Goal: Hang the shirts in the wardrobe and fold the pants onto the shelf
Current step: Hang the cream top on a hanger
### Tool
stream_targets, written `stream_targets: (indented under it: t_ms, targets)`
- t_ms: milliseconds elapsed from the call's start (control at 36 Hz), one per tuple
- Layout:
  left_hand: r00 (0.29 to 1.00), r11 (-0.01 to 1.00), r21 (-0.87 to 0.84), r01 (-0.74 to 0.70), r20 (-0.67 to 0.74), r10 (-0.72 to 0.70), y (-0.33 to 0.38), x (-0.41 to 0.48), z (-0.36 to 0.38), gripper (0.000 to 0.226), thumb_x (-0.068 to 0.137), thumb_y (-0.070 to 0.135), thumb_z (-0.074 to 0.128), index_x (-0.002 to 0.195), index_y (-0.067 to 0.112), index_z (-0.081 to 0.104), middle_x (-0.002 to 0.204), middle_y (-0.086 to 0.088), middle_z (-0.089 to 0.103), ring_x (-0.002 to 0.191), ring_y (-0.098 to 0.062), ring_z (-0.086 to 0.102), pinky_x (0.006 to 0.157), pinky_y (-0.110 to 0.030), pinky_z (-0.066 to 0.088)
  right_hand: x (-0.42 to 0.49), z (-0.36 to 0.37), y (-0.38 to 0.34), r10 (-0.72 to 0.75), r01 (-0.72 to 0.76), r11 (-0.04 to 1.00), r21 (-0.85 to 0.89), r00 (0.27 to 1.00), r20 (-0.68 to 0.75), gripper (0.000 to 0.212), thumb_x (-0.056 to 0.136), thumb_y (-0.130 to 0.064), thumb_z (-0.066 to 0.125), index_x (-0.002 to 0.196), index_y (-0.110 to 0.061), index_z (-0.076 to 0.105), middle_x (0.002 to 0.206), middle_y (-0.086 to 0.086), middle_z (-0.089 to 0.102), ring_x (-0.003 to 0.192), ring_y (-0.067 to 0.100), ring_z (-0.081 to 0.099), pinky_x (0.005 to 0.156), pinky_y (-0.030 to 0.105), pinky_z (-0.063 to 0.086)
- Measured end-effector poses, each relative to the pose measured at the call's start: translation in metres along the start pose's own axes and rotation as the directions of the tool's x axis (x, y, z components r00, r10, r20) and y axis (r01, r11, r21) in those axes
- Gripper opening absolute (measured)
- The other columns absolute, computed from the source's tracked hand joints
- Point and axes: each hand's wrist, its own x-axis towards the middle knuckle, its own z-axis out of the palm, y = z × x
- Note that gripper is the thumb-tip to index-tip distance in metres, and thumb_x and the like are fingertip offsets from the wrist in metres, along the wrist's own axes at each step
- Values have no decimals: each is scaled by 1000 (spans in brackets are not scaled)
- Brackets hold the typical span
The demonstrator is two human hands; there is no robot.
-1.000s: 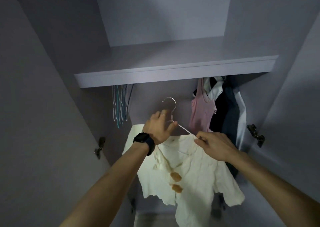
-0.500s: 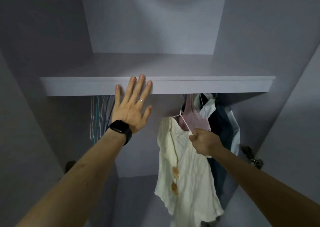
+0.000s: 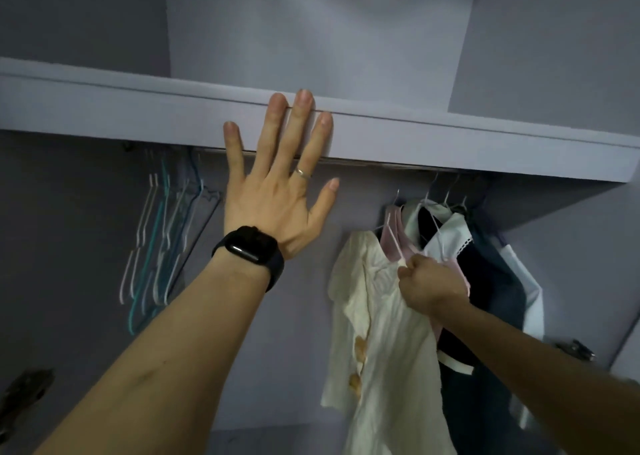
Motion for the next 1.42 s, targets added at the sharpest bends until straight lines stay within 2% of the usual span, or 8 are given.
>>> stream_targets:
  t_ms: [56, 167, 278, 528, 1000, 1139, 1222, 1417]
  targets:
    - [1000, 1000, 7, -2, -26, 2, -1, -3, 4, 74, 101, 55, 28, 161, 24, 0, 169, -4, -3, 155, -27, -4, 116, -63, -11, 9, -1, -6, 54, -51, 998, 46, 997, -62, 31, 102, -31, 39, 121, -15, 58, 121, 12, 65, 113, 35, 59, 80, 34, 38]
    - [998, 1000, 9, -6, -66, 6, -2, -4, 9, 76, 100, 55, 31, 161, 23, 1, 169, -5, -2, 155, -28, -2, 116, -64, -9, 28, -6, -13, 162, -153, 984, 96, 982, -95, 37, 102, -37, 36, 126, -14, 53, 131, 19, 59, 119, 45, 55, 97, 49, 47]
    - [995, 1000, 12, -10, -99, 12, -2, -3, 13, 77, 98, 54, 36, 161, 22, 4, 169, -6, 2, 155, -29, 1, 116, -65, -8, 37, 5, -19, 163, -151, 983, 107, 979, -118, 37, 101, -32, 40, 127, -9, 54, 129, 21, 61, 117, 42, 57, 81, 36, 38]
    - [993, 1000, 21, -1, -118, 3, -4, 0, 13, 76, 96, 50, 41, 161, 21, 13, 168, -7, 10, 154, -31, 8, 114, -66, -7, 20, 10, -30, 96, -45, 980, 196, 960, -262, 34, 103, -30, 39, 126, -11, 53, 113, 20, 66, 107, 41, 59, 75, 37, 33]
    - [996, 995, -78, 63, -65, -69, 9, -8, 9, 82, 92, 46, 50, 160, 19, 14, 168, -8, 10, 154, -30, 6, 115, -70, -4, 67, -20, 19, 323, -314, 941, 129, 945, -57, 40, 102, -28, 47, 139, -13, 48, 137, 22, 52, 123, 42, 52, 84, 41, 45]
    - [996, 994, -77, 81, 33, -78, 14, -9, 0, 86, 90, 44, 56, 160, 16, 14, 166, -8, 6, 153, -31, 4, 115, -71, -1, 44, -34, 28, 198, -199, 967, 162, 980, 19, 45, 98, -38, 51, 131, -7, 50, 120, 20, 64, 105, 38, 63, 81, 39, 54]
    - [987, 994, -48, 95, 137, -87, 7, -4, -13, 90, 87, 40, 60, 160, 16, 12, 166, -7, 3, 153, -32, 3, 115, -73, 4, 23, -57, 23, 134, -136, 962, 236, 991, 26, 54, 97, -44, 55, 137, -8, 47, 131, 22, 55, 112, 43, 59, 89, 42, 51]
    - [849, 961, -2, 276, 469, -243, 46, 16, -62, 103, 81, 29, 63, 160, 11, -1, 167, -15, -6, 153, -40, -6, 116, -71, 10, -53, -121, 49, -61, 115, 881, 459, 989, -132, 40, 94, -35, 66, 129, -16, 59, 125, 9, 62, 108, 26, 61, 89, 31, 43]
